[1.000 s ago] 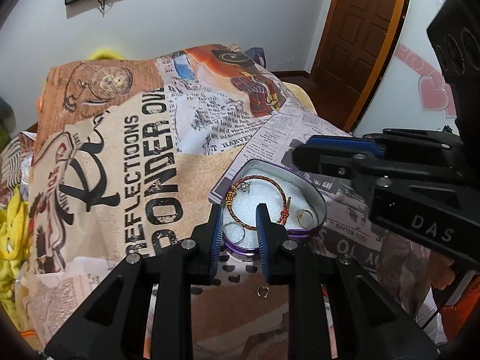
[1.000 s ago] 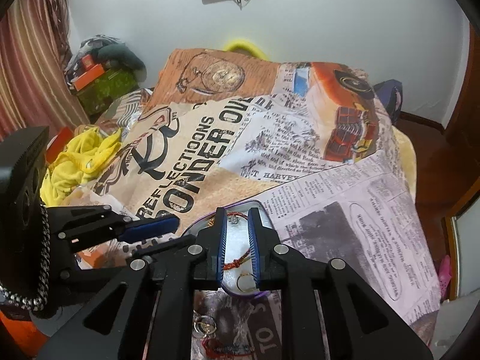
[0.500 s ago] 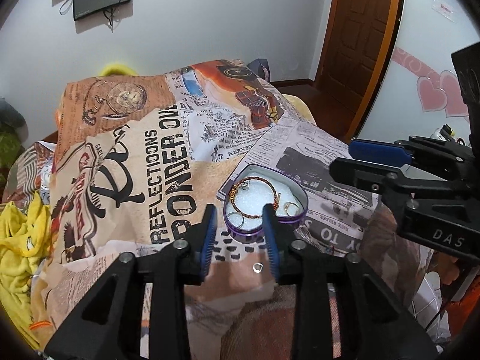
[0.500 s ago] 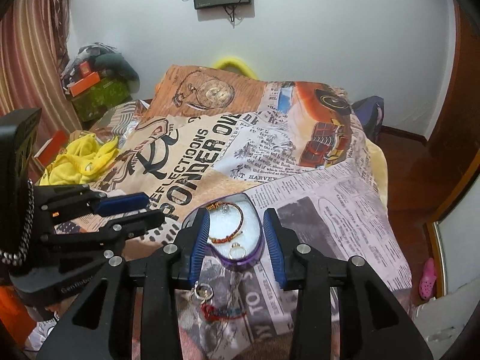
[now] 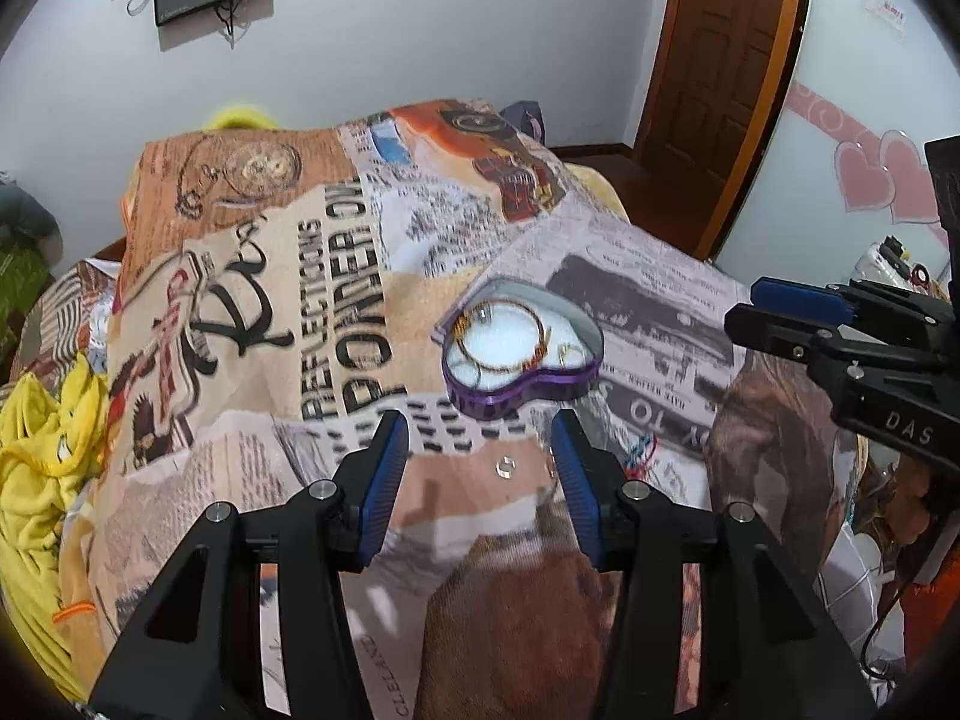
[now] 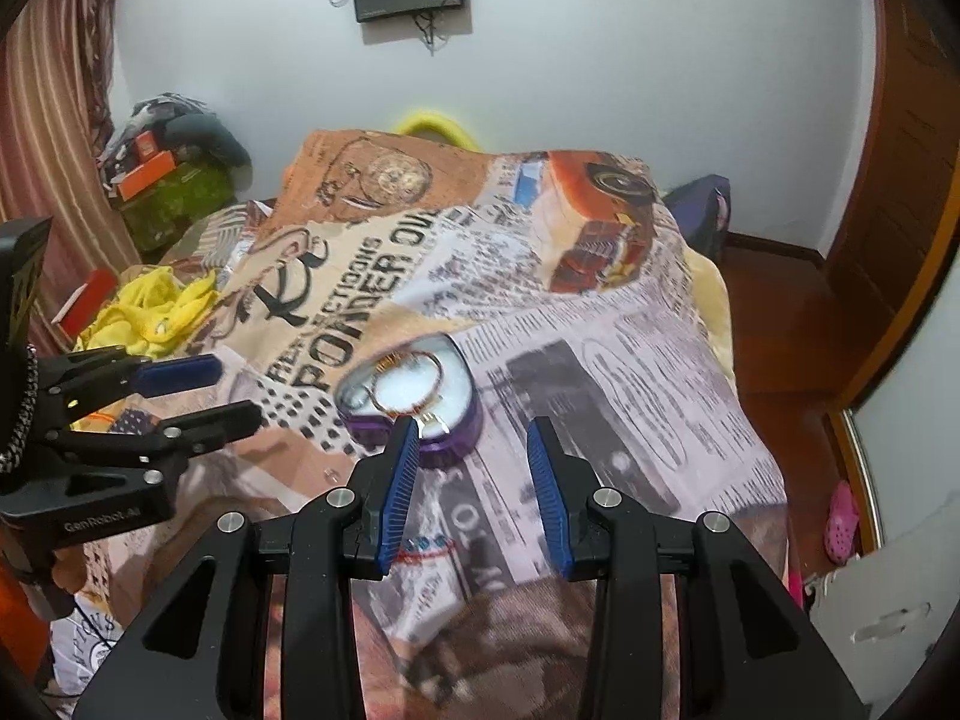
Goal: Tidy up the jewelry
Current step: 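Move both tools back to the remaining jewelry beside the tin, then grasp the red-and-blue beaded earring with the right tool while the left tool grasps a ring, then carry the earring and ring over the purple heart tin and lower them inside, then open the right tool to drop the earring while the left tool releases its ring, then move both tools back toward the gold ring and small hoop beside the tin, then grasp the gold ring with the right tool while the left tool grasps the small hoop, then carry the gold ring and hoop over the purple tin and lower them inside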
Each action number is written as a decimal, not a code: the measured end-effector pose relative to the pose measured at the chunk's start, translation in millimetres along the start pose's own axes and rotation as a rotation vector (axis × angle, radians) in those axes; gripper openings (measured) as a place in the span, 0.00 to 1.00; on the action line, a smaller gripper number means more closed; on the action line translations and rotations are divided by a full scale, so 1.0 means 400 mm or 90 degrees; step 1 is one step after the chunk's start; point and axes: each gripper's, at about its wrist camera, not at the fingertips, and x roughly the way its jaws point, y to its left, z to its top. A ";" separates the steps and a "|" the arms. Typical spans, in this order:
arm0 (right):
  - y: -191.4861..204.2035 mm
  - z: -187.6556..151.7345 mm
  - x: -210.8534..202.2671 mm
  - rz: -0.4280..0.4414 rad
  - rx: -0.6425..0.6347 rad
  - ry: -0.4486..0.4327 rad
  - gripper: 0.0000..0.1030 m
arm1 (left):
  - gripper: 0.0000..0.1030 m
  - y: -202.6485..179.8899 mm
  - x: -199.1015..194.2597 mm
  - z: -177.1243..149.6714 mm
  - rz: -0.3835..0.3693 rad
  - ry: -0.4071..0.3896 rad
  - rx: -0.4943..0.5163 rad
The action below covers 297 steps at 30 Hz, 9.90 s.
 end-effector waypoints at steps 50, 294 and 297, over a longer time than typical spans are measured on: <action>0.035 -0.141 0.140 0.053 -0.014 0.077 0.04 | 0.34 -0.038 0.127 -0.070 -0.091 0.077 -0.027; 0.018 -0.057 0.103 0.054 -0.015 0.025 0.16 | 0.07 0.000 0.105 -0.007 -0.032 0.032 0.001; 0.018 -0.046 0.087 0.051 -0.013 0.011 0.16 | 0.07 -0.001 0.077 0.007 -0.028 0.012 0.000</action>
